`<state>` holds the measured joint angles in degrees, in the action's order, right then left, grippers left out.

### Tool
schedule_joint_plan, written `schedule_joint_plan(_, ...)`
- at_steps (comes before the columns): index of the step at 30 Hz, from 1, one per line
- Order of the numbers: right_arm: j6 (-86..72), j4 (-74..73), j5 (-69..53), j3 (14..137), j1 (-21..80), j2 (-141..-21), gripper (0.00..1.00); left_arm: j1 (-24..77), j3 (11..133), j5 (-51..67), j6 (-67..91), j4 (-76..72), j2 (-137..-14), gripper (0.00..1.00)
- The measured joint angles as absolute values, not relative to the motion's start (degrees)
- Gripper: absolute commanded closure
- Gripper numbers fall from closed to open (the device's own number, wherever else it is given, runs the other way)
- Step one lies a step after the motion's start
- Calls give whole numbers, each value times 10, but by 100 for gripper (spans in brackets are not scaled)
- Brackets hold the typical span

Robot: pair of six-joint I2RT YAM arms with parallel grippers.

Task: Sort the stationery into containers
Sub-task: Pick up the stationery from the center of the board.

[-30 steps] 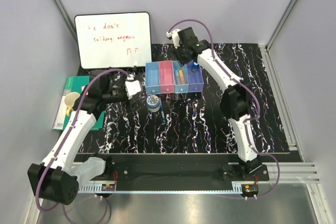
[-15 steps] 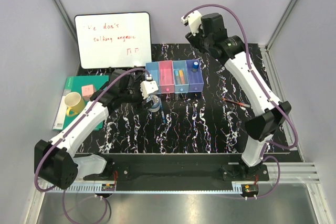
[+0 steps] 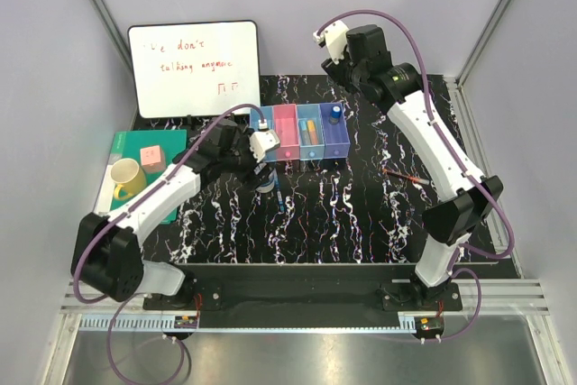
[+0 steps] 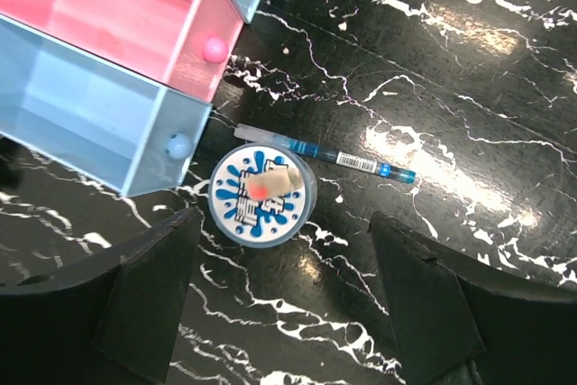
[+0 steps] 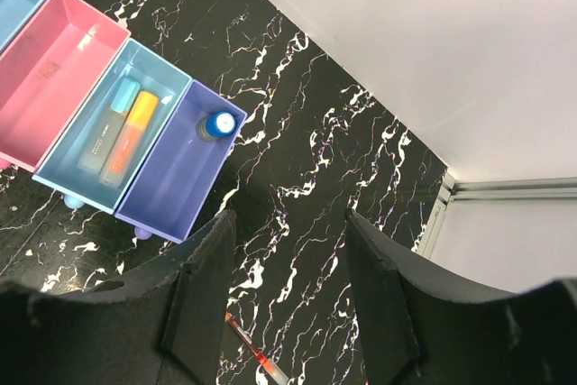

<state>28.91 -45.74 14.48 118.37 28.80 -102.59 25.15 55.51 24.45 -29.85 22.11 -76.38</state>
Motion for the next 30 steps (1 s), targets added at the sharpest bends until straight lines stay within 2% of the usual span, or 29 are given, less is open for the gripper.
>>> schedule_joint_plan(12,284,-459,145,1183,288,-1017,42,255,555,233,-275,172,-837,22)
schedule_joint_plan(20,280,-462,145,1183,288,-1016,42,255,556,228,-273,150,-845,28)
schedule_joint_plan(26,272,-462,145,1183,288,-1016,42,255,556,224,-270,137,-853,37)
schedule_joint_plan(27,271,-462,145,1183,288,-1016,42,255,556,223,-269,136,-855,41)
schedule_joint_plan(30,269,-462,145,1183,288,-1016,43,255,556,221,-268,134,-857,47)
